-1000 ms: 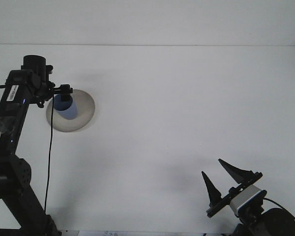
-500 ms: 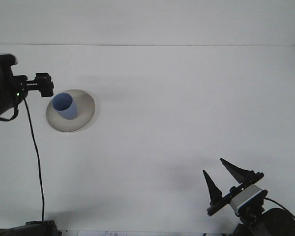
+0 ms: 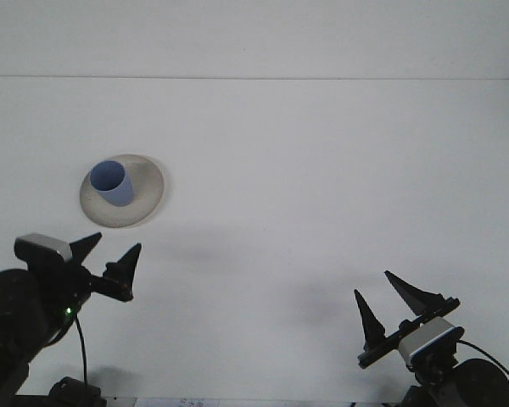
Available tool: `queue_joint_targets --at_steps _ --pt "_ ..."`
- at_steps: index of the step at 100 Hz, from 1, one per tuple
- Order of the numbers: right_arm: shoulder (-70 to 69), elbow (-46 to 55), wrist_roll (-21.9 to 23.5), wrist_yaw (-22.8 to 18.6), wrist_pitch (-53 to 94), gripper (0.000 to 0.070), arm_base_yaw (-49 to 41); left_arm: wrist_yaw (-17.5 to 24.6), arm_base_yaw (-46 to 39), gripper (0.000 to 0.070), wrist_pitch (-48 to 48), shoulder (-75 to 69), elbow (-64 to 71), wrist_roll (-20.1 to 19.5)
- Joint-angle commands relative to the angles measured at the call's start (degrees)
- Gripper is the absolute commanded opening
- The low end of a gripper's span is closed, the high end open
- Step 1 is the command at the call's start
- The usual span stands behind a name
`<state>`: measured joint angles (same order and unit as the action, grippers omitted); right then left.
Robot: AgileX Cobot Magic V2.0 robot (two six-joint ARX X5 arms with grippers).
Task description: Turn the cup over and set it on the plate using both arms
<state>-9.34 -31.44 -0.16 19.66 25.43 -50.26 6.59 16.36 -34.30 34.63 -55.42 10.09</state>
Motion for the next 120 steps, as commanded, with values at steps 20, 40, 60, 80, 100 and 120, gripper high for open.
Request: queue_joint_targets --at_steps 20,40,60,80,100,120 --pt "-0.09 -0.09 0.37 0.07 -0.04 0.0425 -0.66 0.17 3.23 0.0534 3.98 -9.86 15.76 4.55" --pt "-0.09 -0.09 0.37 -0.04 0.85 0.01 -0.66 0.17 3.32 0.0 3.98 -10.73 16.39 4.39" --pt "-0.07 -0.09 0.35 -0.15 2.03 0.0005 -0.66 0.17 3.32 0.0012 4.0 -10.8 16.39 4.52" --pt "-0.07 -0.09 0.37 -0.11 0.72 0.0005 -0.66 0.11 3.32 0.0012 4.46 -10.84 16.37 4.52" --pt "-0.07 -0.09 0.37 -0.13 0.74 0.0005 -0.66 0.11 3.32 0.0012 4.46 -10.88 16.37 4.52" --pt "-0.07 -0.09 0.37 -0.13 0.74 0.0005 -0.66 0.11 3.32 0.0012 4.5 -10.88 16.37 4.44"
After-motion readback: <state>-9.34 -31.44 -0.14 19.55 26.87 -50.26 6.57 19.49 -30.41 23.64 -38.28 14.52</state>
